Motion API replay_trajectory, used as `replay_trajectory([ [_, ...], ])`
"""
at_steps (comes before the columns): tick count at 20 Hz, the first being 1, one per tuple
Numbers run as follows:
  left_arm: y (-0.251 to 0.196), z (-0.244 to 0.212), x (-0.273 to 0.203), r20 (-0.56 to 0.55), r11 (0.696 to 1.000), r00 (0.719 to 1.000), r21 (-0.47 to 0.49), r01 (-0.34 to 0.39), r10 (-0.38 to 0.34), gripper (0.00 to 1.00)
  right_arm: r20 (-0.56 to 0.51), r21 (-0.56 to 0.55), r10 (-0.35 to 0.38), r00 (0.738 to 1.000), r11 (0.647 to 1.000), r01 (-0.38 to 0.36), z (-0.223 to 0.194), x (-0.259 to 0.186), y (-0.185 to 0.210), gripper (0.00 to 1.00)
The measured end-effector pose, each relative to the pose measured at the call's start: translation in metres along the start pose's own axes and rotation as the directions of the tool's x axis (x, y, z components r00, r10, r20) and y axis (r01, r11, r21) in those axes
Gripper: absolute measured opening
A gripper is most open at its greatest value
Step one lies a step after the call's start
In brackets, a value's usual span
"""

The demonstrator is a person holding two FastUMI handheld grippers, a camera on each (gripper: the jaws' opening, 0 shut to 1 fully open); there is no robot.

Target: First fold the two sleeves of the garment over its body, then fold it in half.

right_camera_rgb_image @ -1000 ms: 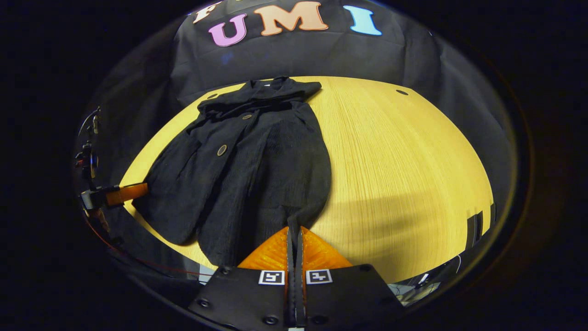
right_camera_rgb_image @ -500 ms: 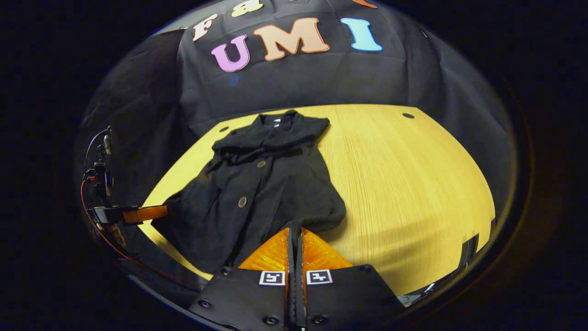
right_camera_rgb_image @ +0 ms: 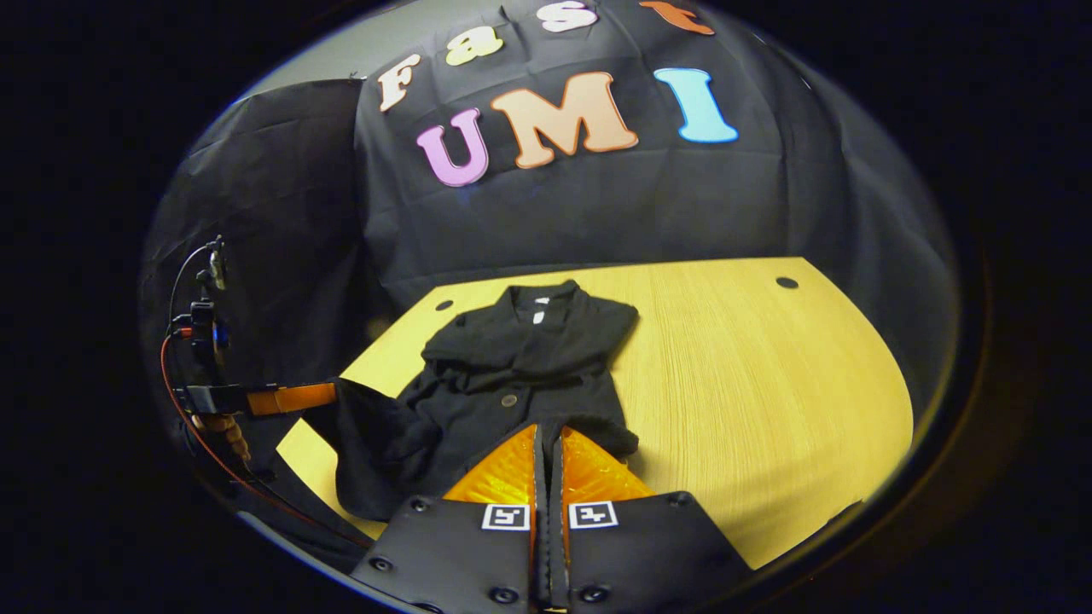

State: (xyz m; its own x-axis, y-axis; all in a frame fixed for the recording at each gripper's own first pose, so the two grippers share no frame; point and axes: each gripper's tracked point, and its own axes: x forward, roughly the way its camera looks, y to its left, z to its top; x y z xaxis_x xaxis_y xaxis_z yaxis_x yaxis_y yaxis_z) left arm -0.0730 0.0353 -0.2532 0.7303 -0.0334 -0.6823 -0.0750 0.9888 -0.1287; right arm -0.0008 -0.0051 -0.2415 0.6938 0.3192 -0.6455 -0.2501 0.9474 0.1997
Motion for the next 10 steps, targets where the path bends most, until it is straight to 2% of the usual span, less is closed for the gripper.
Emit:
replay_trajectory([
  [5,0.003,0.036,0.01,0.04,1.0,0.999,0.007,-0.024,0.024,0.0,0.055,0.024,0.023,0.998,0.999,-0.024,0.039,0.011,-0.002,0.02],
  [6,0.005,0.043,0.013,0.051,1.0,0.998,0.004,-0.026,0.025,0.0,0.063,0.028,0.024,0.998,0.999,-0.026,0.046,0.013,-0.003,0.0],
  [9,0.006,0.069,0.024,0.088,1.0,0.996,0.013,-0.024,0.022,0.0,0.091,0.019,0.018,0.996,1.0,-0.02,0.069,0.021,-0.007,0.03],
  [10,0.007,0.077,0.028,0.1,1.0,0.995,0.019,-0.022,0.02,0.0,0.102,0.016,0.011,0.995,1.0,-0.013,0.079,0.025,-0.01,0.0],
])
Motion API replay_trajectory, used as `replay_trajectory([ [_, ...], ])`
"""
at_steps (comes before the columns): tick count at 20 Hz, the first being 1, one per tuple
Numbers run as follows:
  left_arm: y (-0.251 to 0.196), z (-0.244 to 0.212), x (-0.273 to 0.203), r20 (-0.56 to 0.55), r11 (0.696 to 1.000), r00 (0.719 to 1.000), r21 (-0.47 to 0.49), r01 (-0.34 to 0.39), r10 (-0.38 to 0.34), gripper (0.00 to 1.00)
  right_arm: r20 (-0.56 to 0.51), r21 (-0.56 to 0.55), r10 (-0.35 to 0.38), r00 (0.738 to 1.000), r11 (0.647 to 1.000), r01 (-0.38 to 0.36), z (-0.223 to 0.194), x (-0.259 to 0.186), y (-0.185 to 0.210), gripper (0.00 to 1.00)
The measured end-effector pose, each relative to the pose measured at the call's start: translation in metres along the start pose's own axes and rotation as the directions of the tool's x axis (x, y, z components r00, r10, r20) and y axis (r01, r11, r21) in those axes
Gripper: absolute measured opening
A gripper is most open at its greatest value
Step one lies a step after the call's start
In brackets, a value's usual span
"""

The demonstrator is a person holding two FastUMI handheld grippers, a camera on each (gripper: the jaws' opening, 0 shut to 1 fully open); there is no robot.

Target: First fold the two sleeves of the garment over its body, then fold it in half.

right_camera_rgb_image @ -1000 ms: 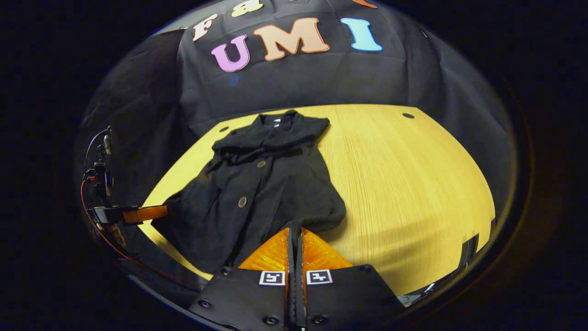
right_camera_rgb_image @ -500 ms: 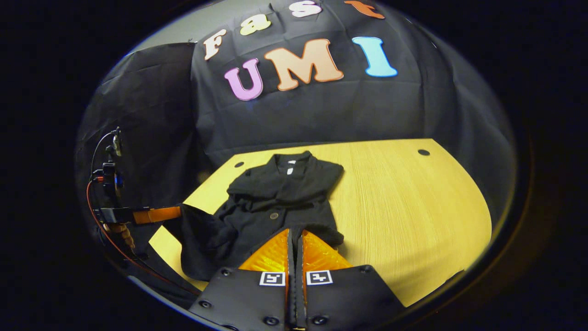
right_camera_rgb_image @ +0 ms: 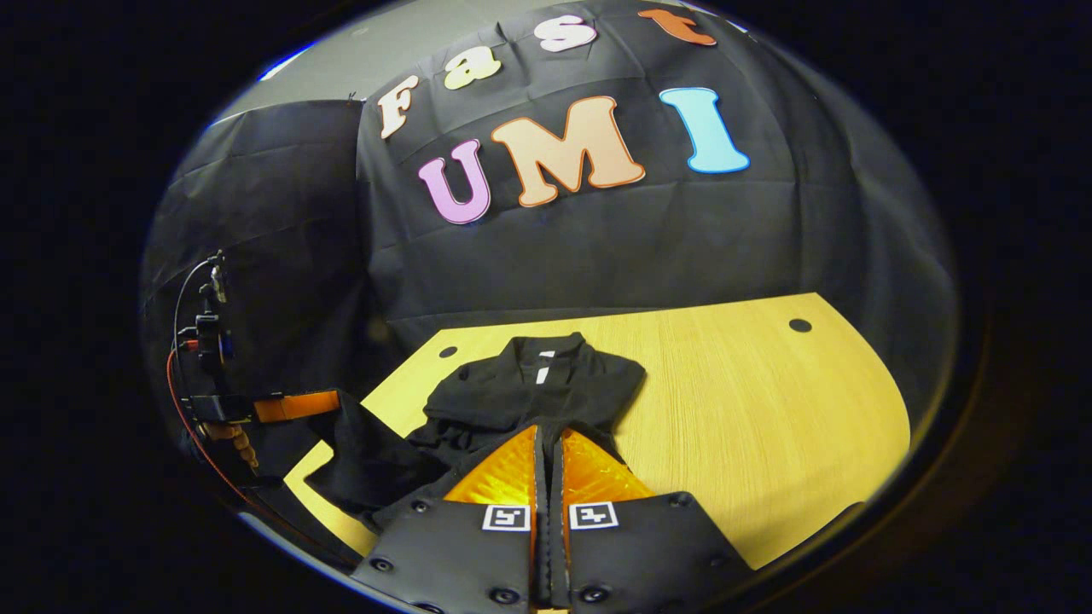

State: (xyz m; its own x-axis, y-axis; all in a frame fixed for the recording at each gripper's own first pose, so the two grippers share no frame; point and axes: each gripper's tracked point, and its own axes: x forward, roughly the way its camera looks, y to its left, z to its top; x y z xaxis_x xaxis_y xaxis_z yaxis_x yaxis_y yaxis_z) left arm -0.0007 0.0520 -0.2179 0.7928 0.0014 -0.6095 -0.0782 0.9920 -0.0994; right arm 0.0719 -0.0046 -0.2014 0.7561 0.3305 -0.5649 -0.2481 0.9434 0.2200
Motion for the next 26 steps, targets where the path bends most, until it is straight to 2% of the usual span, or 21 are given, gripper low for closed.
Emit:
replay_trajectory([
  [6,0.007,0.042,0.034,0.052,1.0,0.999,-0.008,0.016,-0.015,0.0,0.045,0.005,-0.012,0.999,1.0,0.012,0.045,0.03,0.001,0.02],
  [7,0.008,0.046,0.041,0.053,1.0,0.998,-0.014,0.021,-0.02,0.0,0.047,0.004,-0.015,0.999,1.0,0.015,0.049,0.035,0.002,0.0],
  [14,0.027,0.053,0.092,0.016,1.0,1.0,-0.012,0.026,-0.026,0.0,0.066,0.023,-0.041,0.997,0.999,0.039,0.077,0.081,0.004,0.02],
  [21,0.038,0.061,0.14,0.011,0.999,0.999,0.008,0.039,-0.039,0.0,0.04,0.057,-0.109,0.993,0.993,0.107,0.087,0.124,-0.017,0.02],
  [26,0.047,0.052,0.174,-0.031,0.998,0.999,0.053,0.029,-0.027,0.0,0.003,0.071,-0.18,0.984,0.981,0.179,0.087,0.157,-0.034,0.02],
])
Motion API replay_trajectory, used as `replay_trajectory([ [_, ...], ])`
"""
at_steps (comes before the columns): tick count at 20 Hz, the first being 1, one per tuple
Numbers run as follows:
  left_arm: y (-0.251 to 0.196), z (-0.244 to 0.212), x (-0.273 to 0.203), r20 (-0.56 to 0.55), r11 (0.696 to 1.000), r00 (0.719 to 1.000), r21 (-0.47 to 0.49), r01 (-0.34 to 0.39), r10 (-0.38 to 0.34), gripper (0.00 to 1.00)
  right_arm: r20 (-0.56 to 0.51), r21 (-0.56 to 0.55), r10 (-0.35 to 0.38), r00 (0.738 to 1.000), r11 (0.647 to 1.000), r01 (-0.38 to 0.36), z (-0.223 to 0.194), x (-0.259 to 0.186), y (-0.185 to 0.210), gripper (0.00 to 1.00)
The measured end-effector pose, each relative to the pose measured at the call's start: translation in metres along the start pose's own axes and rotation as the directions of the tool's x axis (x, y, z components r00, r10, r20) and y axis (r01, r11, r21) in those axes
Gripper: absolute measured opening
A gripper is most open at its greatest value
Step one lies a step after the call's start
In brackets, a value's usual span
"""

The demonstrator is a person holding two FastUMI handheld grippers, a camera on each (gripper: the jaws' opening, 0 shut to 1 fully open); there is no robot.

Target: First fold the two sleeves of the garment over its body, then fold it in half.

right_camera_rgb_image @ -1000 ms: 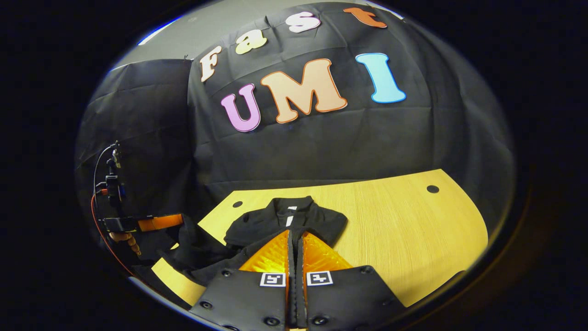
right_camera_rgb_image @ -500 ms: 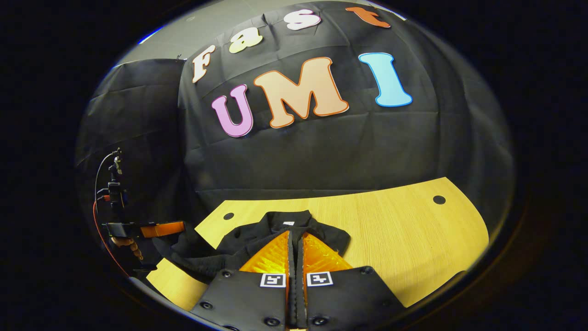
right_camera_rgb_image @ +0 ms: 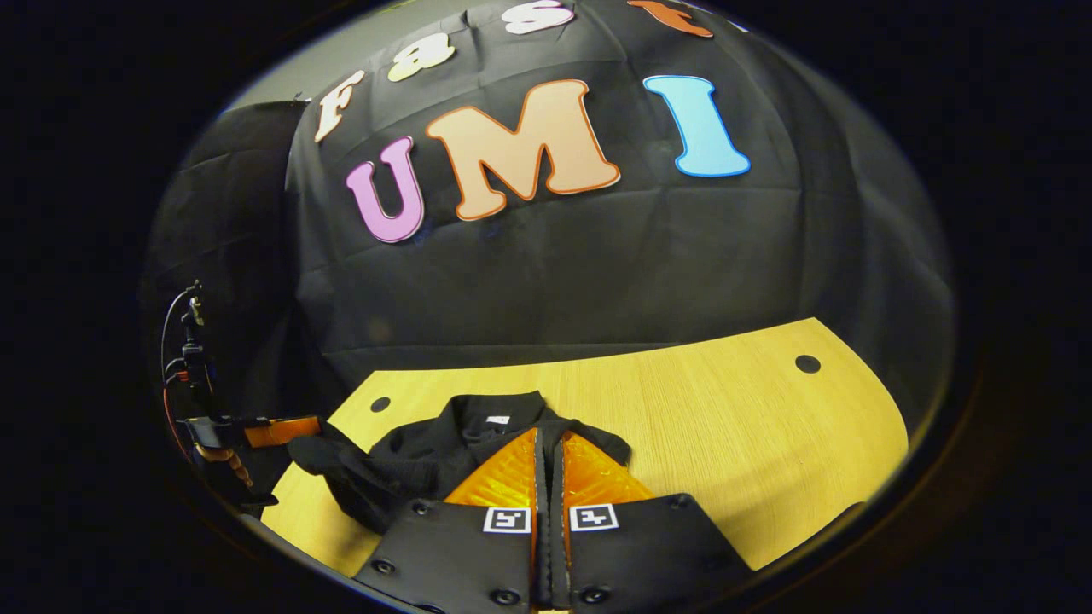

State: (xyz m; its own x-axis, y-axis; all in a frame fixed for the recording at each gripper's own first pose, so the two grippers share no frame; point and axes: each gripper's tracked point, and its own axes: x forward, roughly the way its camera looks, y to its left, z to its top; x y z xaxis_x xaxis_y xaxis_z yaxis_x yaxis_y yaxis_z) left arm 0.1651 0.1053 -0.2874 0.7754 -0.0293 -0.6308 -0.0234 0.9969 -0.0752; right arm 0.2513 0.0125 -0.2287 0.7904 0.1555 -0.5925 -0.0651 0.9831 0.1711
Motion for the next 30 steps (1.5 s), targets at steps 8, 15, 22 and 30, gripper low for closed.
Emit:
replay_trajectory([
  [8,0.017,0.067,-0.014,0.219,0.978,0.96,0.072,-0.194,0.175,0.89,0.133,0.0,-0.127,0.983,0.992,0.128,0.035,-0.017,-0.013,0.93],
  [15,-0.019,0.113,-0.113,0.384,0.981,0.909,0.036,-0.188,0.161,0.9,0.296,-0.095,-0.072,0.952,0.99,0.104,0.048,-0.11,-0.002,0.98],
  [22,-0.031,0.111,-0.207,0.47,0.974,0.868,0.069,-0.217,0.16,0.92,0.394,-0.123,-0.016,0.919,0.99,0.07,0.038,-0.193,0.02,1.0],
  [30,-0.038,0.084,-0.288,0.491,0.983,0.867,0.104,-0.153,0.083,0.93,0.454,-0.096,-0.019,0.891,0.993,0.07,0.008,-0.278,0.066,0.97],
])
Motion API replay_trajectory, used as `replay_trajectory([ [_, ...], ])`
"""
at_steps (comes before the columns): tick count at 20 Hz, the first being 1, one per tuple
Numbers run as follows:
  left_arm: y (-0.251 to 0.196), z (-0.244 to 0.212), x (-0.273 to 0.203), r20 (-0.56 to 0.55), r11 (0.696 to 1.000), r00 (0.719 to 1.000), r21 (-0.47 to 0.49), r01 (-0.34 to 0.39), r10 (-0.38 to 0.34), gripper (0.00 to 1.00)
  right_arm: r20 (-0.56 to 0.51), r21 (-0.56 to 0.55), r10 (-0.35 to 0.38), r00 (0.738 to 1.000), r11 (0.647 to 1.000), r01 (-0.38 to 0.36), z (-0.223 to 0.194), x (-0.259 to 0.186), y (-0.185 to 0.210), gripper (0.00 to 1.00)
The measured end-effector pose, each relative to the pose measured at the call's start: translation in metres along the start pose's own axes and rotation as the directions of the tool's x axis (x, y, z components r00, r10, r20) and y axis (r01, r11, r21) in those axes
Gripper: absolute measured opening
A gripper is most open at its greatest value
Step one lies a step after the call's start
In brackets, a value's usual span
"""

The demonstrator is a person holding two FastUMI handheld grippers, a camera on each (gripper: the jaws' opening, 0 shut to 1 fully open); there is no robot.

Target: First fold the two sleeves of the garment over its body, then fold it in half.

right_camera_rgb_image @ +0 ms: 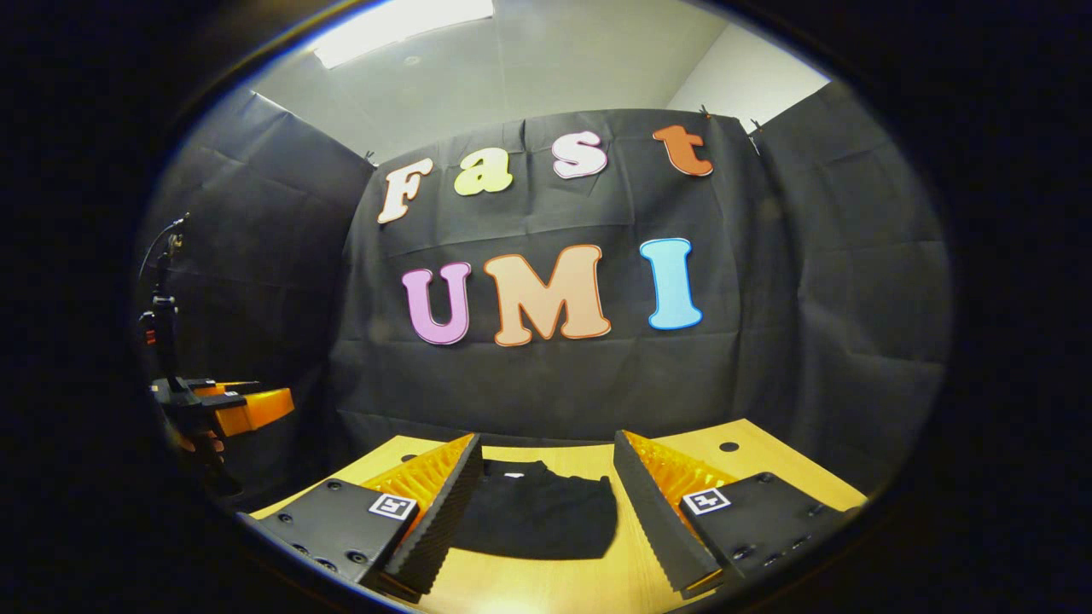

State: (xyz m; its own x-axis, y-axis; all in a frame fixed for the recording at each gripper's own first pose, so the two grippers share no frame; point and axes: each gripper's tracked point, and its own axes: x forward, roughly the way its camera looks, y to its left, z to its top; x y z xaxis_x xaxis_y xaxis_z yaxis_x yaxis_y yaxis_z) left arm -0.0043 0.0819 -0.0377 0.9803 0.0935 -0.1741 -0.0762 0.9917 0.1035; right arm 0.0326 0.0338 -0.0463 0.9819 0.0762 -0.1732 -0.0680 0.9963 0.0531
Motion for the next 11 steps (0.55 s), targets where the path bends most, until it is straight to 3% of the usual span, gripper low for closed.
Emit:
replay_trajectory([
  [1,0.002,0.001,-0.009,-0.001,1.0,1.0,-0.003,0.007,-0.007,0.89,0.013,-0.001,-0.008,1.0,1.0,0.008,0.003,-0.01,0.002,0.97],
  [5,0.01,0.001,-0.043,0.008,1.0,1.0,-0.016,0.014,-0.013,0.92,0.046,-0.009,0.009,0.999,1.0,-0.008,0.005,-0.045,0.025,0.94],
  [8,0.016,0.002,-0.062,0.012,1.0,1.0,-0.022,0.014,-0.013,0.89,0.053,-0.015,0.024,0.998,1.0,-0.023,0.006,-0.064,0.039,0.94],
  [11,0.019,0.002,-0.071,0.006,1.0,1.0,-0.023,0.021,-0.02,0.92,0.075,-0.012,0.031,0.997,0.999,-0.03,0.01,-0.078,0.047,0.97],
])
